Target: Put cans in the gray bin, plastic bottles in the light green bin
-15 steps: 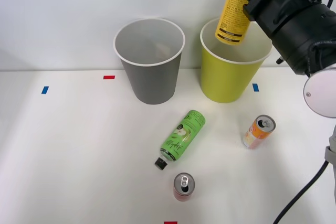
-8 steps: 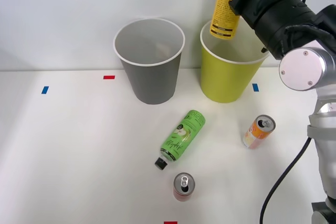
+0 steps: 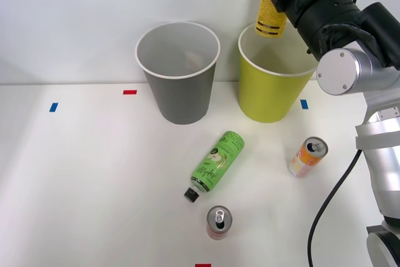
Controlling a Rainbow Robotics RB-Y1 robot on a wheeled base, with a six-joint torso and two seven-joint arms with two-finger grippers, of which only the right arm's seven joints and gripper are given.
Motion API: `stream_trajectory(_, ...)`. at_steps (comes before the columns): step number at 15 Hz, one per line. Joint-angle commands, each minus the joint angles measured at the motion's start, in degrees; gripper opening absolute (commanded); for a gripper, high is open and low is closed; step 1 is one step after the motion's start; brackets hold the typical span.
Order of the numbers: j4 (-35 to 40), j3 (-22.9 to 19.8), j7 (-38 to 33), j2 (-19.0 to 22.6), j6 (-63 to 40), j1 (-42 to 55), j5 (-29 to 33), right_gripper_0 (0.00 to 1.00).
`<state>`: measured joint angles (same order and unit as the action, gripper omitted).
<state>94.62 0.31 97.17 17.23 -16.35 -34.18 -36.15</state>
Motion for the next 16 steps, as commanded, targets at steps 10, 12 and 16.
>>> stream_trajectory(10, 11.4, 2.0, 4.2, 2.1, 2.1, 13.5, 2.8, 1.0)
stream_trajectory(12, 18.7, 2.2, 4.2, 4.7, 2.1, 20.4, 2.7, 1.0)
stream_trajectory(16, 33.9, 0.3, 2.9, 12.7, 2.2, 37.7, 2.0, 1.0)
